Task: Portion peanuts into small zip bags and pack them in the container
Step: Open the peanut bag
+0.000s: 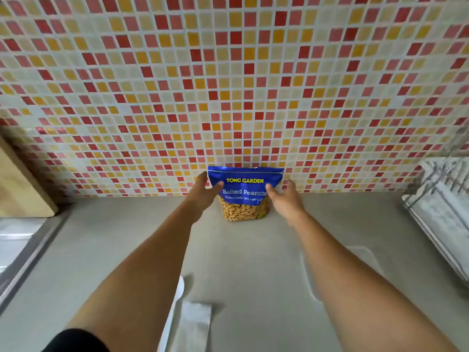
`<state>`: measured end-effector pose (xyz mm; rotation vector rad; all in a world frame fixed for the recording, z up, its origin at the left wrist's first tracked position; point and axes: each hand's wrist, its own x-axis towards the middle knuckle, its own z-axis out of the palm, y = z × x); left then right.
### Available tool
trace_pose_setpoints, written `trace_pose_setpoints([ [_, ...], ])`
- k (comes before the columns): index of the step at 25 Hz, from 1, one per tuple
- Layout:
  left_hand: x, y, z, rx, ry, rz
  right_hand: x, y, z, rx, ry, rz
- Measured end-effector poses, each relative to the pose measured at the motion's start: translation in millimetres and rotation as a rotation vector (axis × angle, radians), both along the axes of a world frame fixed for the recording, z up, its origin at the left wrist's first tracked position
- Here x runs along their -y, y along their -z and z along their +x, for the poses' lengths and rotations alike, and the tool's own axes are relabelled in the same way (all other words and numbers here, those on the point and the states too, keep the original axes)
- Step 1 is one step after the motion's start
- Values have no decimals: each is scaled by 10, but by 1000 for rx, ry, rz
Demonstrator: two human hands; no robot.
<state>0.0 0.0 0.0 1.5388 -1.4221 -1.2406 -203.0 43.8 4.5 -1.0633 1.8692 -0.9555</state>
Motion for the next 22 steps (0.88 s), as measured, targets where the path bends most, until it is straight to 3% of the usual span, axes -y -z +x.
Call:
trace_pose_setpoints([
  [5,22,123,26,-41,10,-74,126,299,93,199,50,-156],
  [9,-171,32,146,17,84,-99,-113,270,53,172,42,-233],
  [14,-924,-137,274,-43,126,-87,-664,48,-53,144,-88,-208],
  [22,-2051,-169,241,111,166,-84,-1363,77,-145,244,-176,-69],
])
